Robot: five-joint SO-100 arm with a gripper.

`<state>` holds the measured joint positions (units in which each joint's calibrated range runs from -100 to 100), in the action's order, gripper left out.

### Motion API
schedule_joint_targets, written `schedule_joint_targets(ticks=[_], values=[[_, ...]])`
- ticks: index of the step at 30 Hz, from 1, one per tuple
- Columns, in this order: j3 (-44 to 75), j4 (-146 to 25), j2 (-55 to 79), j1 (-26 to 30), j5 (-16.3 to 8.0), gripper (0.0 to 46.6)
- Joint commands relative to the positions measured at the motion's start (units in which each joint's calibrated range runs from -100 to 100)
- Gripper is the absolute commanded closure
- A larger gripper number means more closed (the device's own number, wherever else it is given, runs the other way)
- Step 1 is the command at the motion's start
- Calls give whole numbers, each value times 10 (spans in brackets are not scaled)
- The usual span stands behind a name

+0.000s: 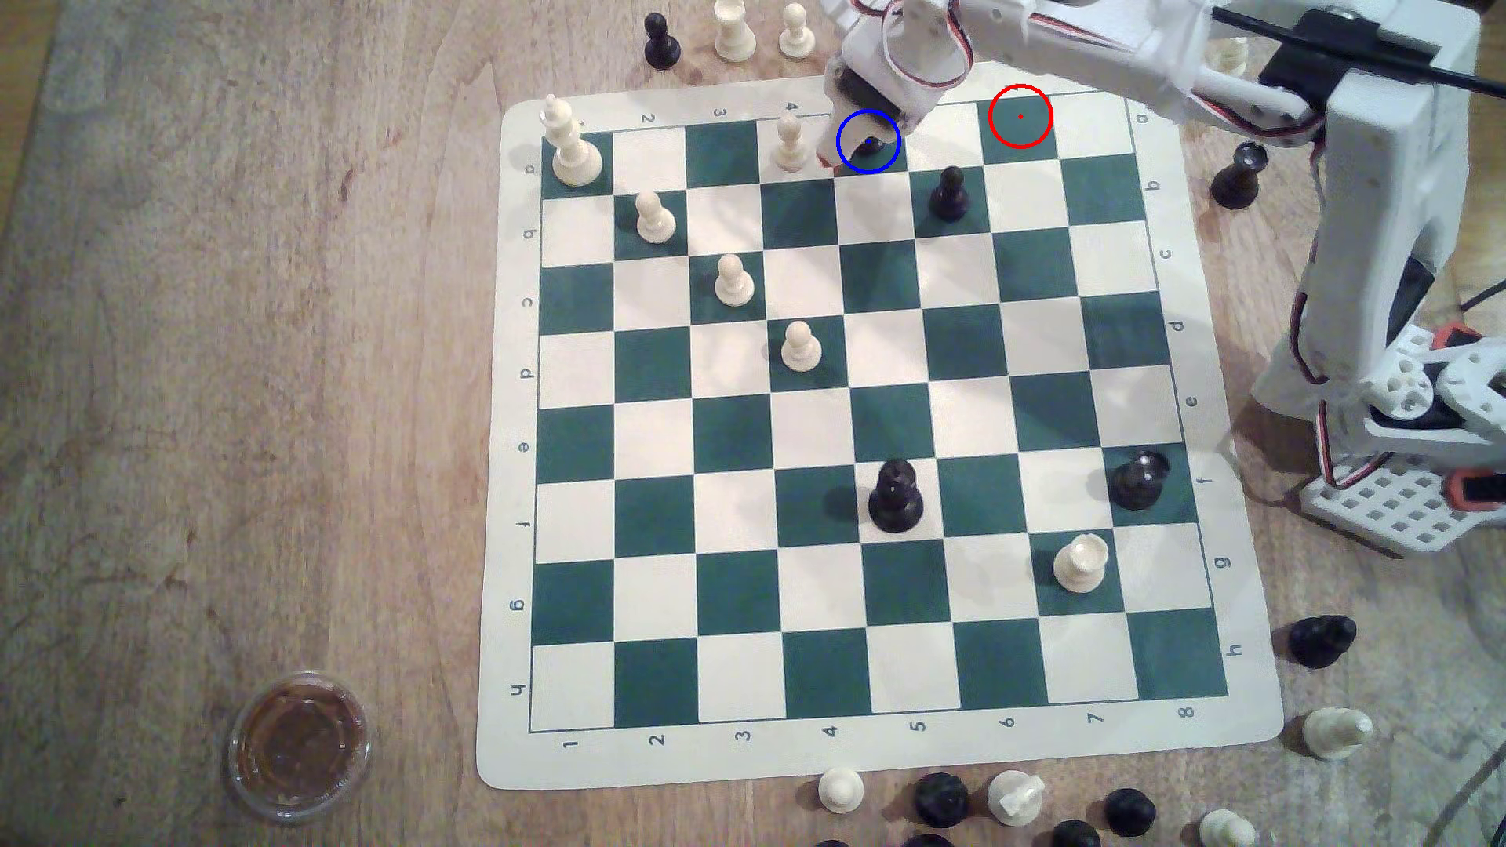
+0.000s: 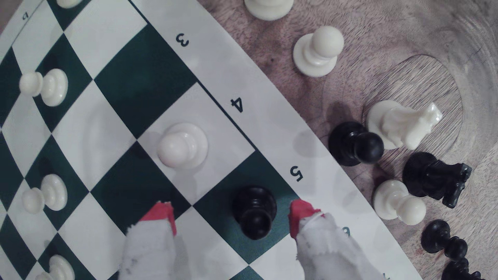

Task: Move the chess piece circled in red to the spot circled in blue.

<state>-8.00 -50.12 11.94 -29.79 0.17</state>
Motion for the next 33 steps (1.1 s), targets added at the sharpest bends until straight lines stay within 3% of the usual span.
schedule_joint_targets(ticks=[1, 3, 8, 16, 23, 33], values=[[38, -14, -122, 2, 1, 159], [32, -31, -163, 3, 1, 120], [-85, -39, -312, 10, 12, 108], [-323, -53, -601, 28, 24, 143], [-410, -101, -698, 21, 24, 179], [-573, -148, -836, 80, 15, 180]])
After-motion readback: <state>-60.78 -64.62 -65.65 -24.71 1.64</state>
